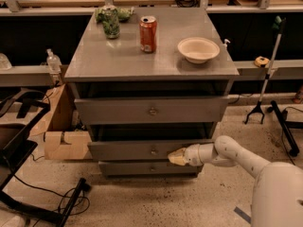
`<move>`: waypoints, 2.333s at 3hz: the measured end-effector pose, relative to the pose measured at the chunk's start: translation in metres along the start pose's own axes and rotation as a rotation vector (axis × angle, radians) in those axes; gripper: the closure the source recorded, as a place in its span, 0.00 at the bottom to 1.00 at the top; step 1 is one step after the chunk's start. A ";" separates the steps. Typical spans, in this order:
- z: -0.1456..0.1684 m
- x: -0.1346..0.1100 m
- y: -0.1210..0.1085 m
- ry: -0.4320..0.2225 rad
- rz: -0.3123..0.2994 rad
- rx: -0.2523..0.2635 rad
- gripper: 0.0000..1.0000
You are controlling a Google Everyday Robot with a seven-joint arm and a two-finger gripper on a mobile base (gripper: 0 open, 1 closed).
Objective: Close middle drawer
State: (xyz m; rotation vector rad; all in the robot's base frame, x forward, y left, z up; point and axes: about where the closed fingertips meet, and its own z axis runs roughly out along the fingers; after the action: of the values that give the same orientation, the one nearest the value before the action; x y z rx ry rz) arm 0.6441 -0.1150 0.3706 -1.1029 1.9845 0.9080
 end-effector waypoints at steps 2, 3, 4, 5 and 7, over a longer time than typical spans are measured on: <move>0.007 -0.005 -0.013 0.000 0.001 0.001 1.00; 0.013 -0.009 -0.026 0.008 -0.001 0.018 1.00; 0.014 -0.009 -0.026 0.013 -0.005 0.023 1.00; 0.017 -0.013 -0.025 0.037 -0.026 0.044 1.00; 0.011 -0.025 -0.028 0.033 -0.050 0.080 1.00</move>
Offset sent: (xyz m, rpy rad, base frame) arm 0.0504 0.0020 -0.0065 -0.0170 -0.0061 -0.0145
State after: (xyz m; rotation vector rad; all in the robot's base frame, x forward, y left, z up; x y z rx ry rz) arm 0.6819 -0.1063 0.3785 -1.1237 1.9932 0.7824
